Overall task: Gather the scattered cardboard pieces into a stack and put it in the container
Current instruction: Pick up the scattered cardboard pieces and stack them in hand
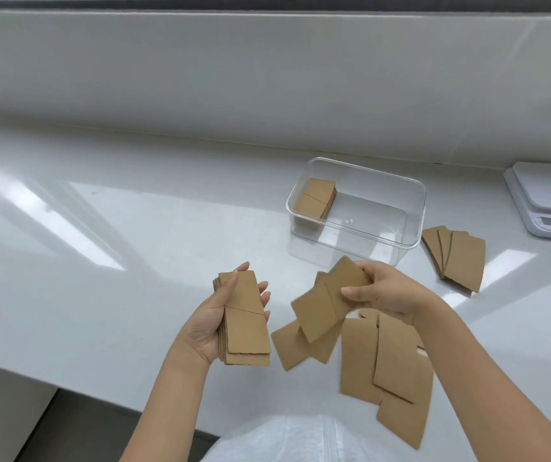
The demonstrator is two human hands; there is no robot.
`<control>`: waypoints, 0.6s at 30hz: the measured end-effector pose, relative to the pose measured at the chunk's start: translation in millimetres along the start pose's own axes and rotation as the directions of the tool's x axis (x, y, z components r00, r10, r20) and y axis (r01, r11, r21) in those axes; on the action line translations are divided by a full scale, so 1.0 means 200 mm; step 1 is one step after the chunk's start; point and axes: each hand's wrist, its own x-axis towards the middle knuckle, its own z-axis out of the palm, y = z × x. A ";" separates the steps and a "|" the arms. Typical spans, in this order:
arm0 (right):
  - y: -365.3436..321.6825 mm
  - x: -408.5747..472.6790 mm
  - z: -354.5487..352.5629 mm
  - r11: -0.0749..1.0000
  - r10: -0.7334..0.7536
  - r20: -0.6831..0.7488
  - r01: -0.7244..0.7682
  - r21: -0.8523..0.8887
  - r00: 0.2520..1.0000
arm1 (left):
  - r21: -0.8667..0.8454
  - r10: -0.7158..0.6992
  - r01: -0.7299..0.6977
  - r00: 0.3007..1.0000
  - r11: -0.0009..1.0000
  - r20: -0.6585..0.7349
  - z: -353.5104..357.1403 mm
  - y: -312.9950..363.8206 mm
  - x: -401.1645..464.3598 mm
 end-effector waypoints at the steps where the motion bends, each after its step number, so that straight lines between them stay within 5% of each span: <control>1: 0.00 0.00 -0.01 0.989 -0.007 -0.001 0.007 0.149 1.000 | -0.003 -0.023 0.023 1.000 1.000 0.004 0.02 0.00 0.01; 4: 0.00 0.02 0.02 0.906 -0.012 0.034 -0.004 0.424 0.999 | 0.042 -0.100 0.099 0.995 0.994 0.030 0.10 -0.03 0.05; 9: -0.05 0.02 0.13 0.869 0.026 -0.065 0.010 0.494 0.998 | 0.101 -0.253 0.239 0.953 0.966 0.166 0.22 -0.09 0.07; 18: -0.06 0.01 0.19 0.945 0.007 -0.356 0.111 0.308 0.934 | 0.173 -0.454 0.420 0.830 0.891 0.324 0.25 -0.09 0.10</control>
